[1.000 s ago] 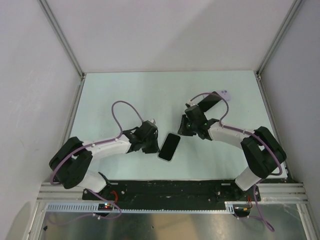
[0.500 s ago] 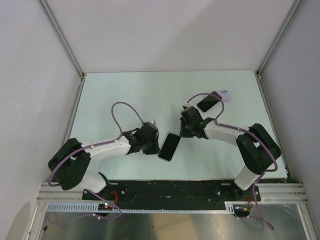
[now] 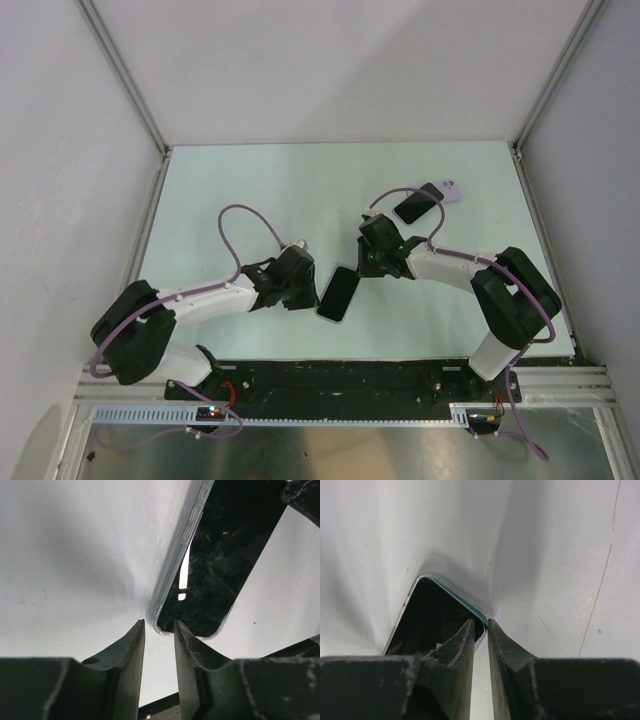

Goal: Put the phone into the phone case

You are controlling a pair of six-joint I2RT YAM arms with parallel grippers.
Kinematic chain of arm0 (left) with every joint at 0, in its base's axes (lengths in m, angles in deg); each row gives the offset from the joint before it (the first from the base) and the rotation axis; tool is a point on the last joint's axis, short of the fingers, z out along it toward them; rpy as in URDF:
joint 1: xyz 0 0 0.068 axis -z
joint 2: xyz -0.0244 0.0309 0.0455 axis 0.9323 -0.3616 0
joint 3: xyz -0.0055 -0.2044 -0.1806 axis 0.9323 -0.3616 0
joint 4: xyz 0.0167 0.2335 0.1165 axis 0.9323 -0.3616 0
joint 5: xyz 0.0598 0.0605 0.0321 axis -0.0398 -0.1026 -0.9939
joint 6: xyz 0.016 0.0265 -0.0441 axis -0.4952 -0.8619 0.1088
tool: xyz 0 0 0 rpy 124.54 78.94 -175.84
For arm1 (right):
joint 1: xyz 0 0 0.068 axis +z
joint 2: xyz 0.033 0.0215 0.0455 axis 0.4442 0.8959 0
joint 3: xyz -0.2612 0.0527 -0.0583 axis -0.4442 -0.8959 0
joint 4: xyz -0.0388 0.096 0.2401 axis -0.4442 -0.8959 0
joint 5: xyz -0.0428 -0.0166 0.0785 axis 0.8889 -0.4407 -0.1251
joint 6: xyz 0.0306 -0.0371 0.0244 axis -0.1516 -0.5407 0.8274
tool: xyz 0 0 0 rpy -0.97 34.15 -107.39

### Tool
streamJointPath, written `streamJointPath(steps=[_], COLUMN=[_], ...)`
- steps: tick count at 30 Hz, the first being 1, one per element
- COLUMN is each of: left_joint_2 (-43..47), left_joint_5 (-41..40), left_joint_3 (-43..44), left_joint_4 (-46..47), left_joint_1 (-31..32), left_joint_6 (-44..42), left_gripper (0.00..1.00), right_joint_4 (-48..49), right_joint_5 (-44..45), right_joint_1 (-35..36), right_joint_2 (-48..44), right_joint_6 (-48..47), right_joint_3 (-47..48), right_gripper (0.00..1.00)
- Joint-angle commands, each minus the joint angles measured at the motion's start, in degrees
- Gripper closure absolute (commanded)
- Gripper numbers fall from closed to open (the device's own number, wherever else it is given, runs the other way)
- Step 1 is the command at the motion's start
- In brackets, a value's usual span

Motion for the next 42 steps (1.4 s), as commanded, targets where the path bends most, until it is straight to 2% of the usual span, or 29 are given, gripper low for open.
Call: streamJointPath(steps=[1, 15, 27, 42], left_joint_2=[2.87, -1.12, -5.94, -7.10], left_joint_5=[-0.45, 0.19, 0.00, -0.58], left_joint_3=[-1.89, -2.50, -0.69, -0.04], left_joint_4=[-0.21, 1.98, 3.27, 3.24], left_joint_1=[0.65, 2.35, 2.24, 2.11], left_joint_6=[1.51, 2.99, 2.44, 1.81], left_gripper=[0.64, 0.63, 0.68, 0.72], right_joint_4=[0.40, 1.72, 4.14, 1.03], right_joint_5=[-1.31, -4.07, -5.00, 2.57], right_joint_1=[0.33, 0.28, 1.75, 6.43], right_joint_2=[0.80, 2.16, 2.62, 7.22], right_joint_6=[-0.89, -0.06, 2.08, 5.22], right_joint_3=[1.51, 0.26, -4.33, -6.58], right_gripper=[0.79, 0.82, 0.84, 0.90])
